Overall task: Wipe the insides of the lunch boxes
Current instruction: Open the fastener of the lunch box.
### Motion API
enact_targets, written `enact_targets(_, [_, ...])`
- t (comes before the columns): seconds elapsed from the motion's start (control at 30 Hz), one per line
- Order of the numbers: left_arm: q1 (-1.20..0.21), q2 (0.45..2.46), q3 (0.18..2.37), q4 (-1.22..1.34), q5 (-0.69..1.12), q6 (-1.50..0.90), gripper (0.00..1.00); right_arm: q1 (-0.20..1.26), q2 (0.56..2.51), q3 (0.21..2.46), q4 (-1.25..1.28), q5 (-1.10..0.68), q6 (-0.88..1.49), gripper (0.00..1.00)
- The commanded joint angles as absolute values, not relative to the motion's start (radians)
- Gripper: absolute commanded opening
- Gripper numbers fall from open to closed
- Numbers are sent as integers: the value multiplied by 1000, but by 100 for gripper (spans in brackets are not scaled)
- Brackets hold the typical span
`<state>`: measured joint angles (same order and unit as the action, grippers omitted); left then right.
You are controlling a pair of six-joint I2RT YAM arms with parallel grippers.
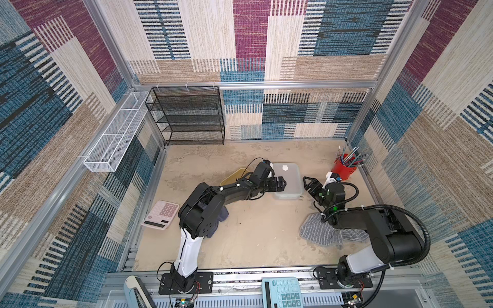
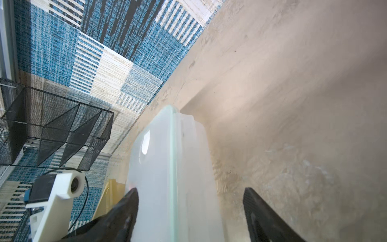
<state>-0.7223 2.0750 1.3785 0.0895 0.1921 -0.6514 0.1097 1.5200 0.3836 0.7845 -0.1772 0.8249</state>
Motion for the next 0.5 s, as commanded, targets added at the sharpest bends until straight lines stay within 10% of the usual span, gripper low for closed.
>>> enact_targets(0.0, [-722,2105,1412,46,222,-629,96,109,1504,391,731,-162,768,80])
enact_targets(0.47, [-726,2165,1491,107,332,-629,90,116,1494,446,559,-186,642,72])
